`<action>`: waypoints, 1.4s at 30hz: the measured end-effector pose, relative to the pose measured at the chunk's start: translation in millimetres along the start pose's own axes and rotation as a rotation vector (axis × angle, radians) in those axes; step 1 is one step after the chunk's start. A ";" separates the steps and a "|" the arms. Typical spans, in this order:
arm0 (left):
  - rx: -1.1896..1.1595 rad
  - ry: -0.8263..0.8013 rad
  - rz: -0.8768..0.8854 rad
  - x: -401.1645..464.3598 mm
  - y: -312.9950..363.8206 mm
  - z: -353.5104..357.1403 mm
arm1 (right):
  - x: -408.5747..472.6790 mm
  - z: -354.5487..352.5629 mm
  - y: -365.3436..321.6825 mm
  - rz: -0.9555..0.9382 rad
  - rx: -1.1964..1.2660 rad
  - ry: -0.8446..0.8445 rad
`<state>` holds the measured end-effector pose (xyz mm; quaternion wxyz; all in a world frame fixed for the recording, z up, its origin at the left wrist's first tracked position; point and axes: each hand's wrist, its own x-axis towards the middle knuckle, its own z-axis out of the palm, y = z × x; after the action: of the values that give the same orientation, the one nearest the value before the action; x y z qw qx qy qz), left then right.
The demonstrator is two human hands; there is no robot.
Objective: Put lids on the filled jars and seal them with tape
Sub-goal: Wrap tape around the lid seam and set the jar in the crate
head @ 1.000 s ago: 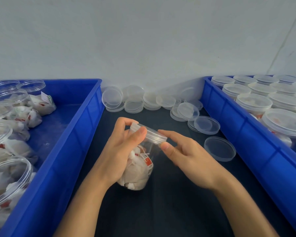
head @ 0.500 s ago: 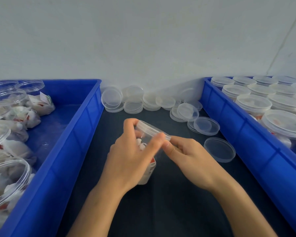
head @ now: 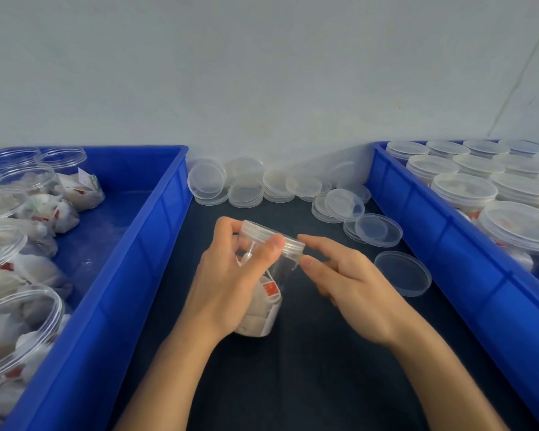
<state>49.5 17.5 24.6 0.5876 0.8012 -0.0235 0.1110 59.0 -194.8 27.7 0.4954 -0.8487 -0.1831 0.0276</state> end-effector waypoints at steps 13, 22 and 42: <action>-0.121 -0.120 -0.019 0.6 2.0 -1.8 | -1.2 -7.2 2.0 0.046 -0.001 -0.076; -0.150 -0.256 -0.006 -0.7 -2.2 2.2 | -4.0 -15.7 -3.8 -0.006 0.121 -0.201; -0.050 -0.036 0.028 -0.7 -0.1 4.0 | -2.0 -4.6 -7.1 -0.002 0.102 -0.095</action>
<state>49.4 13.7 23.2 0.6053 0.7877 -0.0481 0.1041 56.2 -196.2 35.8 0.5289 -0.8198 -0.2058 0.0768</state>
